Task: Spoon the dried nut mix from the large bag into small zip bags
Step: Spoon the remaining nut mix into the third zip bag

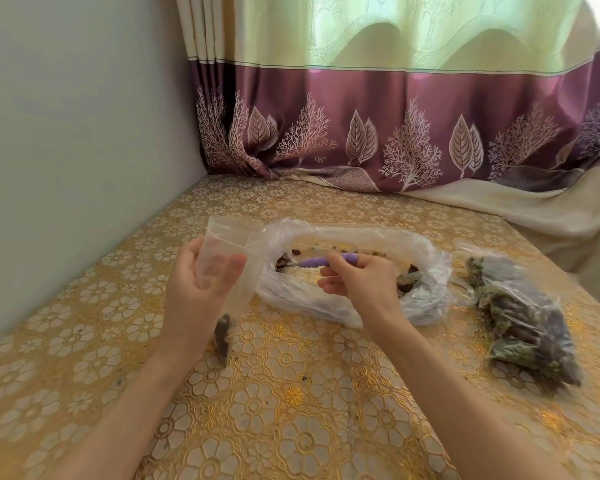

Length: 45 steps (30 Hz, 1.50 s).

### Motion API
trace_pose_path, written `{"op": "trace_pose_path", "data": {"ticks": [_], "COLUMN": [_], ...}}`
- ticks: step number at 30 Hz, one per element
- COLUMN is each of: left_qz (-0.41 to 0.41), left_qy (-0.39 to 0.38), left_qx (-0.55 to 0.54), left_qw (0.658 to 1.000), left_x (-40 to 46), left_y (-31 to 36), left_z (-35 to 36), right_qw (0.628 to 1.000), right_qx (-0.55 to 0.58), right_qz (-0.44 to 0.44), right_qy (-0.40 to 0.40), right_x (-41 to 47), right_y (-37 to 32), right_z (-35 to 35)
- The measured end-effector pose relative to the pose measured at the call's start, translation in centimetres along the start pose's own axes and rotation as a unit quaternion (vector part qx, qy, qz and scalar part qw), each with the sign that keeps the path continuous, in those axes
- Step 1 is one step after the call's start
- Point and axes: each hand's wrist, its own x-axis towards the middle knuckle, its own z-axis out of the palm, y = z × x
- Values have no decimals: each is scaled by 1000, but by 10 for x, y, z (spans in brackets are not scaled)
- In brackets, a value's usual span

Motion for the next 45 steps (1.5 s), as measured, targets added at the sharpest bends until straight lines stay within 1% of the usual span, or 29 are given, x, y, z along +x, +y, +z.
{"op": "trace_pose_path", "data": {"ticks": [3, 5, 7, 11, 16, 21, 24, 27, 30, 33, 36, 41, 45], "left_qz": [-4, -5, -6, -3, -1, -4, 4, 3, 7, 4, -4, -9, 5], "left_qy": [-2, -2, -4, -6, -7, -2, 5, -12, -31, -35, -45, -36, -26], "left_qx": [-3, -4, -4, -2, 0, 1, 6, 7, 24, 27, 21, 16, -21], "left_qw": [1000, 1000, 1000, 1000, 1000, 1000, 1000, 1000, 999, 999, 999, 999, 999], "left_x": [1, 1, 1, 0, 0, 1, 2, 0, -2, -2, -2, -2, -3], "left_y": [-1, -2, -2, -1, 1, 0, 0, 1, 1, 0, -3, -2, 4], "left_z": [0, 0, 0, -1, -1, -3, -3, 0, 2, 2, 3, 3, 4], "right_qw": [989, 973, 957, 946, 948, 960, 964, 970, 975, 979, 980, 981, 977], "right_qx": [107, 168, 206, 228, 210, 174, 165, 169, 185, 194, 200, 142, 99], "right_qz": [97, 158, 202, 229, 235, 215, 194, 147, 88, 34, 0, -87, -127], "right_qy": [-16, -26, -29, -4, 29, 51, 79, 91, 84, 51, 8, -101, -137], "right_x": [2, 4, 6, 9, 13, 18, 22, 21, 14, 6, -2, -13, -16], "right_y": [-3, -4, -6, -10, -11, -17, -21, -30, -46, -61, -72, -78, -77], "right_z": [-4, -9, -12, -19, -25, -37, -47, -51, -52, -49, -46, -34, -28]}}
